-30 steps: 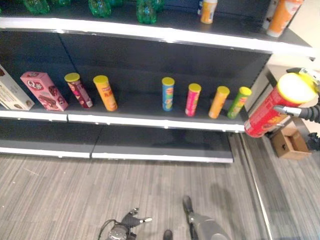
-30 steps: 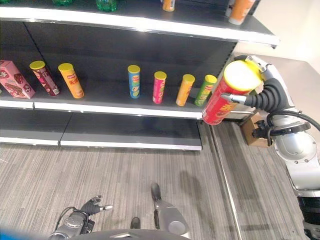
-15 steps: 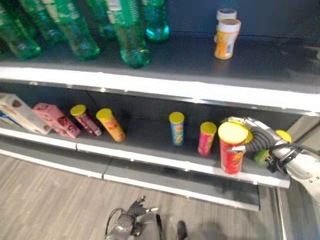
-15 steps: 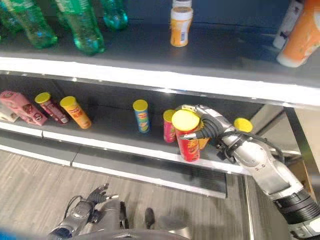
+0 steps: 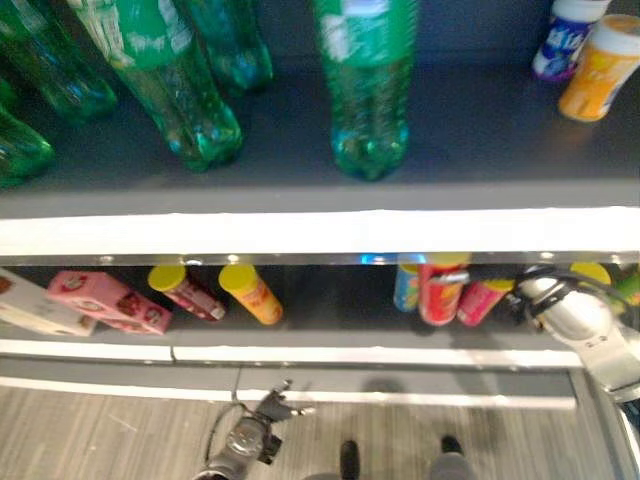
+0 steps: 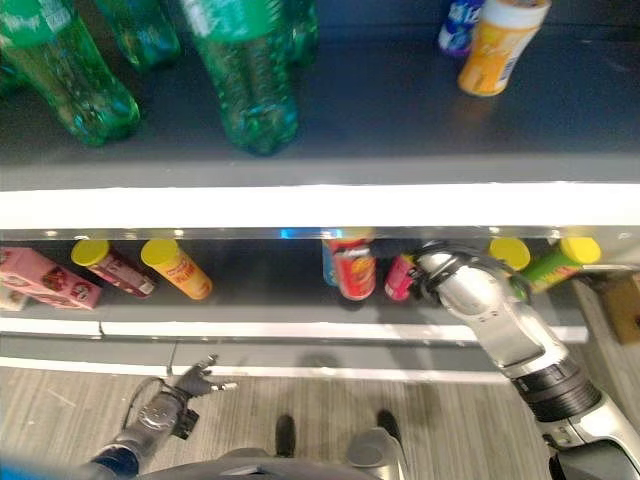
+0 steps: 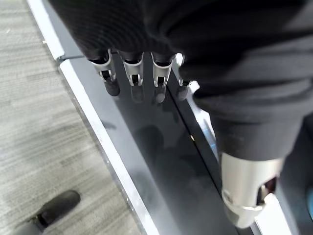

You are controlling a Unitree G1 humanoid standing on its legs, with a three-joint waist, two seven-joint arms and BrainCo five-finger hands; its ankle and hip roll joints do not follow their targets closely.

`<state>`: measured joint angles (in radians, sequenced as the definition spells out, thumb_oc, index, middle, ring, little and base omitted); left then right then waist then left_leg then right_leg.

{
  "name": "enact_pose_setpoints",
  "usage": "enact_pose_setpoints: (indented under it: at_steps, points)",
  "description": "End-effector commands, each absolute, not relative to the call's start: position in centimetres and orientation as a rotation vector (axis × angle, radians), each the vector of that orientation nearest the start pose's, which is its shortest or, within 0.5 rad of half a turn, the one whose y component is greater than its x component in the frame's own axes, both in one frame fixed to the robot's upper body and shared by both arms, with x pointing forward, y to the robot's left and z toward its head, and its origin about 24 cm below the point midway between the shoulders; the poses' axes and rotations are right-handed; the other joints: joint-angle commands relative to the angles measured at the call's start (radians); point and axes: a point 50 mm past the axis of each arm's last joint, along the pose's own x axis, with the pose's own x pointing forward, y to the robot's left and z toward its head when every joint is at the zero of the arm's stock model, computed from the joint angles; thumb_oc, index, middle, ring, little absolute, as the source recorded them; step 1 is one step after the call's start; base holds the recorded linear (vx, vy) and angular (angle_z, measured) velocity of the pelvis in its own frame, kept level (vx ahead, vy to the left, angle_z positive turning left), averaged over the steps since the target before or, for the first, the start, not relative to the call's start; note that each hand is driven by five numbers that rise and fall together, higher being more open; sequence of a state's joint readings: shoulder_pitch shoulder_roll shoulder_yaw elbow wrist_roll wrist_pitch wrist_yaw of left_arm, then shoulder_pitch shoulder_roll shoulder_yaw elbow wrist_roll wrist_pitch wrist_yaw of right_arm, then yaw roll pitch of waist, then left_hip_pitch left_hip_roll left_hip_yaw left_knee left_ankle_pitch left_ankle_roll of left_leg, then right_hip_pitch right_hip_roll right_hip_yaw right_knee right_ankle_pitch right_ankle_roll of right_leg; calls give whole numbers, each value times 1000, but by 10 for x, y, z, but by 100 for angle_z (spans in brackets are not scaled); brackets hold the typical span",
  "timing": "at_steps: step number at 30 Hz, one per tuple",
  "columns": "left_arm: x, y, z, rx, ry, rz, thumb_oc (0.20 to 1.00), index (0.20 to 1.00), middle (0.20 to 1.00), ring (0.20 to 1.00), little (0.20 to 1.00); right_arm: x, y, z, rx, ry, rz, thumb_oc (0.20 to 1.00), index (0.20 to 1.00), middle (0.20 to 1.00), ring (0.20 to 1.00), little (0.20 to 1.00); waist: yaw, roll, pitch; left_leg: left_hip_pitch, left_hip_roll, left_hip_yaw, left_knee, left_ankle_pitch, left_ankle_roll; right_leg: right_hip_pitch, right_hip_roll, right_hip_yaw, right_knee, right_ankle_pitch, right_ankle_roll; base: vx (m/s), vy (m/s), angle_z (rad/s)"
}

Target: Put the goods on the table back onto the shelves and tidy them up.

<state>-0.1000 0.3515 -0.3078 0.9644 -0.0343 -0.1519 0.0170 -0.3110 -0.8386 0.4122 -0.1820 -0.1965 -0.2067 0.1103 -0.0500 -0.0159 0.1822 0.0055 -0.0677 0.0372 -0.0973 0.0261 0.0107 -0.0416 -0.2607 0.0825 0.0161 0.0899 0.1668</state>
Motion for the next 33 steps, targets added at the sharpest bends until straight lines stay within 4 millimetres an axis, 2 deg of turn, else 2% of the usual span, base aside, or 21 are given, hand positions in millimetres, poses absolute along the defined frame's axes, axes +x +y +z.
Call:
enact_pose_setpoints:
  at_steps: [1, 2, 3, 5, 6, 7, 9, 16, 21, 22, 24, 25, 31, 33]
  points:
    - [186, 230, -109, 438, 723, -122, 1000, 1000, 1000, 1000, 1000, 274, -165, 179, -1047, -601, 465, 200, 200, 200, 200, 200, 10, -37, -28, -61, 93, -29, 65, -69, -39, -44, 15, 27, 60, -17, 53, -15, 158, -1]
    - [186, 230, -109, 439, 723, -123, 1000, 1000, 1000, 1000, 1000, 274, -165, 179, -1047, -601, 465, 200, 200, 200, 200, 200, 11, -36, -27, -60, 94, -29, 65, -70, -40, -44, 17, 28, 65, -21, 52, -9, 117, 1]
    - [189, 230, -108, 441, 716, -126, 1000, 1000, 1000, 1000, 1000, 273, -168, 179, -1041, -594, 452, 200, 200, 200, 200, 200, 11, -37, -20, -58, 88, -24, 68, -73, -36, -45, 57, 8, 61, -50, 47, -6, 72, 4]
    - [190, 231, -106, 448, 708, -134, 1000, 1000, 1000, 1000, 1000, 272, -168, 178, -1013, -595, 446, 200, 200, 200, 200, 200, 20, -39, -22, -54, 90, -11, 69, -86, -34, -28, 79, -53, 25, -95, 31, 4, 33, 2]
    - [191, 231, -104, 449, 700, -134, 1000, 1000, 1000, 1000, 1000, 272, -170, 177, -1010, -594, 434, 200, 200, 200, 200, 200, 18, -44, -17, -61, 91, -14, 86, -91, -33, -21, 82, -53, 21, -94, 35, 24, -34, 1]
    - [192, 229, -104, 447, 700, -144, 1000, 1000, 1000, 1000, 1000, 270, -171, 175, -1007, -584, 435, 200, 200, 200, 200, 200, 7, -48, -12, -63, 91, -22, 98, -91, -34, -42, 113, -15, 36, -105, 26, 10, -27, 17]
    - [194, 228, -103, 427, 688, -137, 1000, 1000, 1000, 1000, 1000, 270, -172, 175, -983, -583, 423, 200, 200, 200, 200, 200, 14, -57, -6, -64, 89, -14, 117, -103, -40, -18, 97, -25, 4, -97, 29, 30, -24, 35]
    - [193, 213, -101, 421, 657, -196, 1000, 1000, 1000, 1000, 1000, 263, -166, 170, -960, -575, 470, 200, 200, 200, 200, 200, 15, -59, -26, -48, 112, -11, 124, -115, -55, 27, 94, -53, -58, -100, 14, 59, -57, 1]
    - [194, 211, -91, 411, 612, -228, 1000, 1000, 1000, 1000, 1000, 265, -148, 172, -962, -617, 527, 200, 200, 200, 200, 200, 30, -49, -33, -42, 116, -18, 117, -106, -57, 43, 91, -64, -69, -101, 9, 31, -33, 7]
    - [177, 216, -107, 425, 695, -220, 1000, 1000, 1000, 1000, 1000, 267, -136, 177, -946, -658, 550, 200, 200, 200, 200, 200, 41, -49, -39, -36, 117, -20, 113, -114, -58, 51, 92, -67, -74, -111, 9, 14, -33, 8]
    - [164, 221, -121, 439, 777, -181, 1000, 1000, 1000, 1000, 1000, 268, -124, 180, -919, -692, 583, 200, 200, 200, 200, 200, 47, -49, -41, -32, 116, -24, 108, -113, -59, 60, 90, -73, -76, -114, 10, 17, -17, 13]
    - [165, 221, -120, 438, 774, -179, 1000, 1000, 1000, 1000, 1000, 268, -124, 180, -920, -694, 583, 200, 200, 200, 200, 200, 46, -50, -39, -37, 115, -25, 109, -104, -58, 54, 89, -73, -75, -108, 10, -11, -4, 21]
    - [160, 224, -128, 423, 827, -125, 1000, 1000, 1000, 1000, 1000, 270, -90, 182, -856, -740, 693, 200, 200, 200, 200, 200, 69, -45, -47, -29, 105, -30, 89, -99, -54, 61, 79, -89, -76, -105, 17, 8, 5, 9]
    - [161, 224, -128, 419, 829, -118, 1000, 1000, 1000, 1000, 1000, 272, -87, 181, -850, -735, 701, 200, 200, 200, 200, 200, 73, -44, -48, -29, 102, -30, 86, -98, -53, 61, 76, -92, -75, -104, 18, 6, 14, 12]
